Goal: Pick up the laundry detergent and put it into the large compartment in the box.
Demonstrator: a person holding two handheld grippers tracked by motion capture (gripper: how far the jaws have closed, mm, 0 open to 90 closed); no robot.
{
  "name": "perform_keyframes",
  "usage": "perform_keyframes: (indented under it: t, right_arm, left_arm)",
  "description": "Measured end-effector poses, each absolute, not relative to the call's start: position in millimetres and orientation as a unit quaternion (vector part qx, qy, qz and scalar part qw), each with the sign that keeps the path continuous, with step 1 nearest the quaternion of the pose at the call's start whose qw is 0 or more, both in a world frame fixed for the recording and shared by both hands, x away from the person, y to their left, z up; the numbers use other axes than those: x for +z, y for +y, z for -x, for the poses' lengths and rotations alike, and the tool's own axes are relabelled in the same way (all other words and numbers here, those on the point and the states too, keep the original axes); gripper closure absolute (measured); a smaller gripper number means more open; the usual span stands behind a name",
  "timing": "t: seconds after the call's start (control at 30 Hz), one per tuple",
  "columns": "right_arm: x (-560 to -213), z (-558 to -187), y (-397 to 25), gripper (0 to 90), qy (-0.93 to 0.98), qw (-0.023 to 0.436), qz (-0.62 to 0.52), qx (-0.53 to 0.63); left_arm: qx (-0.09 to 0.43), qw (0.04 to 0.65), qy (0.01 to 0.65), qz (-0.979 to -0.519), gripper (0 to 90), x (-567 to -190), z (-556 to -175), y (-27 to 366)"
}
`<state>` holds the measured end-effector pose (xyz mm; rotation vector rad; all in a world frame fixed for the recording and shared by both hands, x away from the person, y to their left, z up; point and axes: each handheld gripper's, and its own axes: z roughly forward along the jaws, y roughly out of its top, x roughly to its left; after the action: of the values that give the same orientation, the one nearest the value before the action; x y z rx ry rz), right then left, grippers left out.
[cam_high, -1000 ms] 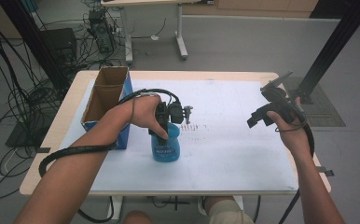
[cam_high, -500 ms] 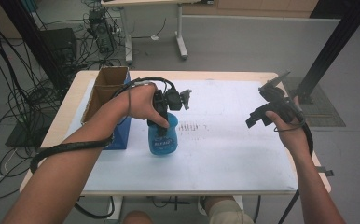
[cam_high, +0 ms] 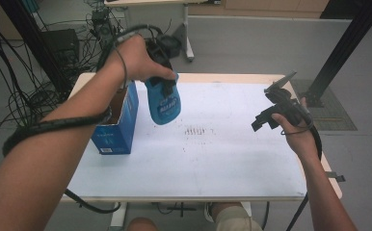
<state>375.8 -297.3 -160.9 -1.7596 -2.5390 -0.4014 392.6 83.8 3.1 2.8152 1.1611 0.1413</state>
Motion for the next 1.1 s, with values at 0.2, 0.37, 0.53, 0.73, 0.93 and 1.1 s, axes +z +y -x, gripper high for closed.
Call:
perform_keyframes:
  t: [0.2,0.37,0.53,0.73,0.93,1.1]
  right_arm:
    - [-158,-375,-294,6.7,-0.818,0.011,0.560,-0.132]
    - [-155,-374,-292,6.7,-0.819,0.008,0.558,-0.134]
    - [-152,-373,-290,6.7,-0.820,0.006,0.556,-0.135]
    - [-152,-371,-291,6.7,-0.819,0.009,0.556,-0.142]
    - [-154,-372,-291,6.7,-0.820,0.012,0.555,-0.141]
    - [-155,-371,-291,6.7,-0.819,0.013,0.556,-0.142]
  left_arm:
    - [0.062,0.037,0.439,-0.896,38.3,44,-402,93]
    - [0.064,0.066,0.509,-0.856,38.3,66,-405,118]
    - [0.066,0.064,0.550,-0.830,38.3,85,-412,141]
    - [0.068,0.077,0.604,-0.790,38.3,100,-413,173]
    - [0.074,0.075,0.650,-0.753,38.3,116,-410,200]
    - [0.079,0.078,0.682,-0.723,38.3,125,-405,219]
